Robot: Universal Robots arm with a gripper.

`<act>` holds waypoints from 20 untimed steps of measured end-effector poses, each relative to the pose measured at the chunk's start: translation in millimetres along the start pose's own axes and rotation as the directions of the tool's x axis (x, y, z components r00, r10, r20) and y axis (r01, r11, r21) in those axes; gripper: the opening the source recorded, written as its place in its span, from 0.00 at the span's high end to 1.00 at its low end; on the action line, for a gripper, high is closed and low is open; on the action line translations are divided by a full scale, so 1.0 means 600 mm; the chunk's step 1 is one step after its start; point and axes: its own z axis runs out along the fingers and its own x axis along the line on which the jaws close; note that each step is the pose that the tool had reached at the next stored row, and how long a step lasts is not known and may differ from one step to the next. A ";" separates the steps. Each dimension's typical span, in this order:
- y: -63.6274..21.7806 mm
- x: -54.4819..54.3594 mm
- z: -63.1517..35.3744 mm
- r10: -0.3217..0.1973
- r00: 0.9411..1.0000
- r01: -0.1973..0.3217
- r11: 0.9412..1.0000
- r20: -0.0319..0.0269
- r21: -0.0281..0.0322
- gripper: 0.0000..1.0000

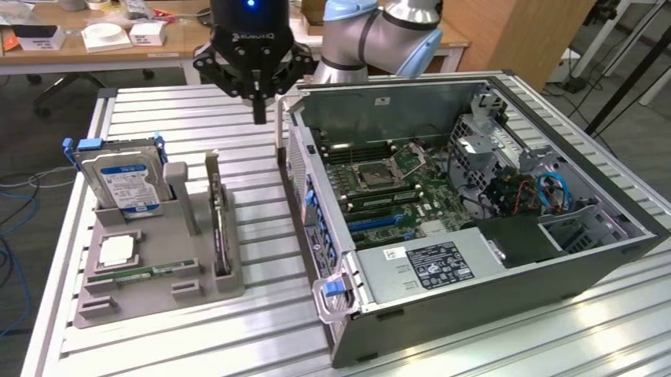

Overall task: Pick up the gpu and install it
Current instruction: 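Reach for the gpu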

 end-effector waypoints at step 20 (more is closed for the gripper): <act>-0.013 0.099 -0.003 0.000 1.000 0.000 1.000 0.000 0.000 0.89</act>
